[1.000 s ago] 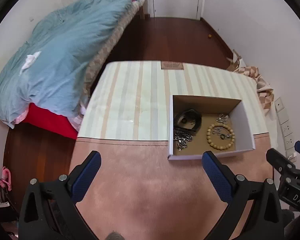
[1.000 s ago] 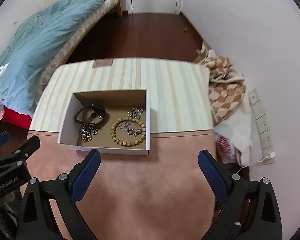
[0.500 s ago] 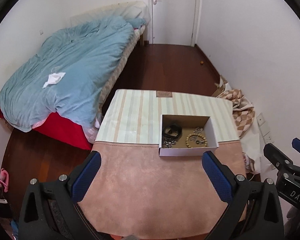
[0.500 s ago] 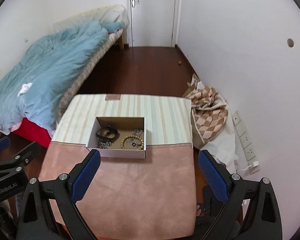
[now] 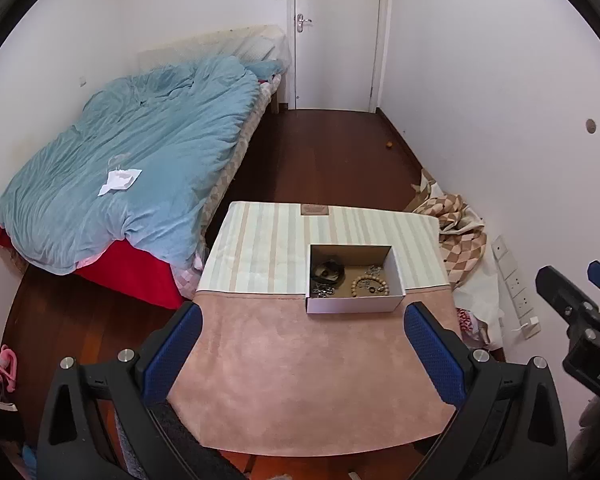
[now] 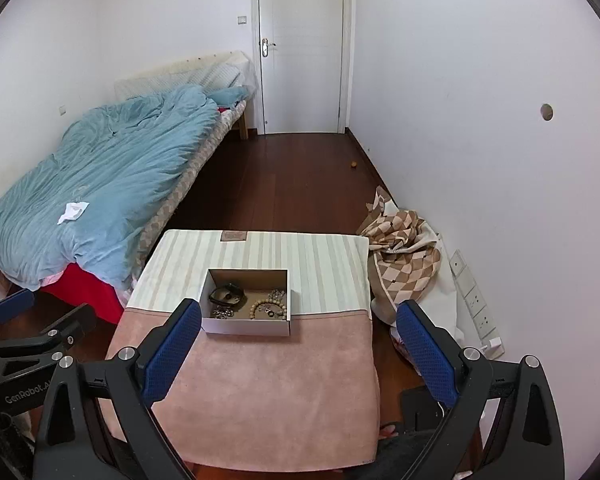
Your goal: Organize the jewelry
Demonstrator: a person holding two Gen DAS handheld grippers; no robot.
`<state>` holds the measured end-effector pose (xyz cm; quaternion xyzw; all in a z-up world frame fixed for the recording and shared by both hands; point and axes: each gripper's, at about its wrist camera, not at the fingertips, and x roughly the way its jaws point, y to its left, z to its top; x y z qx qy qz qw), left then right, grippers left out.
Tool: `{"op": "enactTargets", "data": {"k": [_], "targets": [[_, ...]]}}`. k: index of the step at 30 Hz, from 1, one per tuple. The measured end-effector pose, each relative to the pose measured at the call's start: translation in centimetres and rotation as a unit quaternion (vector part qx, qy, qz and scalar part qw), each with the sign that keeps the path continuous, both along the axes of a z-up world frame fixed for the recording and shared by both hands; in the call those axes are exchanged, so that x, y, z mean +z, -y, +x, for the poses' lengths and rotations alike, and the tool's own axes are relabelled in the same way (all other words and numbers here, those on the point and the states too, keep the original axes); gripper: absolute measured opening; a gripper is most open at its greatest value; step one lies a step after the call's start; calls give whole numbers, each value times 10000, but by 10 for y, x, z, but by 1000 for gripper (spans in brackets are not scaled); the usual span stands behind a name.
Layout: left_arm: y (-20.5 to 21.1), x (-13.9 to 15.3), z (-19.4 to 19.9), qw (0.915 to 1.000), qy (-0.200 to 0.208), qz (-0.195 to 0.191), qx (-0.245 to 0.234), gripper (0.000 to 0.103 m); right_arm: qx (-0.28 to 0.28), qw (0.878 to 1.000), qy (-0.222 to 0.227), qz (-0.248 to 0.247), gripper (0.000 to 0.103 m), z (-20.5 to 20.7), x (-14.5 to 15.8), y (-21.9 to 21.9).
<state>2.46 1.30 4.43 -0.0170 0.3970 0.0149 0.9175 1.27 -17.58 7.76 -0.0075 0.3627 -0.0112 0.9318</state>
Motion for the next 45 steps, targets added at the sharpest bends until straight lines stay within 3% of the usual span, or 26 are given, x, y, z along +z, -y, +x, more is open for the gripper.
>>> {"op": "enactTargets", "data": {"k": [11,14,34,45], "targets": [[6,6,0,10000,-47,-36,26,103,-47,10000,-14,60,99,-2,5,2],[7,2,9,9999,-139,-80,32,103,-63,9999,-84,89,103,8,-1,5],[8,-45,90,9966,-774,186,205,103,-176,9967,-789,-92,103,103,-55,4],[7,-50,106,9943,-1061,58,133,103,-74,9931,-1165,-80,103,127,-66,-1]]}}
